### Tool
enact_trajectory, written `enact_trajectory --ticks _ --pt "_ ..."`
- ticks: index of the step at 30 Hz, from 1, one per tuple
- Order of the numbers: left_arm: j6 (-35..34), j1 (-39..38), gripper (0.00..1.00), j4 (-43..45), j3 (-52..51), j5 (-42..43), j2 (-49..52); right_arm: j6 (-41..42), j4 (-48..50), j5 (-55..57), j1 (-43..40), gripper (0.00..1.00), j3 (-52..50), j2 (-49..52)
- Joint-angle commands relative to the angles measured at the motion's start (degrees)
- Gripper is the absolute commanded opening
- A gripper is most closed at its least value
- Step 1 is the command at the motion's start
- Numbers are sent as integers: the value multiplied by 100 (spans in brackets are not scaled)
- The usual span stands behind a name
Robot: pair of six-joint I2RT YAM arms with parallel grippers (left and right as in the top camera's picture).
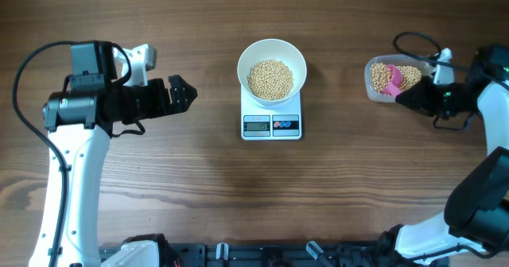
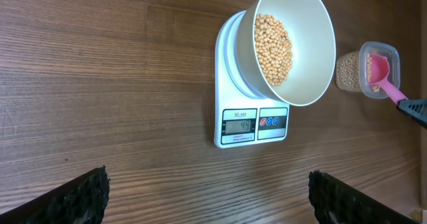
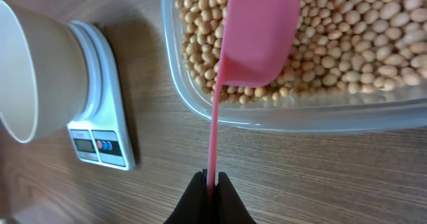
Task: Scoop item into bowl and weigh 150g on scale
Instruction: 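Dip the scoop into the soybean tub and lift it filled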
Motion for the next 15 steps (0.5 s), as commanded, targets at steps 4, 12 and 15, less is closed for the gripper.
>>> enact_trajectory --ticks 4,12,15 --pt "114 -15 100 -2 107 107 -15 31 -31 -664 -341 4 -52 61" --pt "114 -15 100 -2 107 107 -15 181 -87 -1585 -490 4 -52 444" --pt "114 -15 100 -2 107 107 -15 201 -120 -1773 -610 4 -52 605"
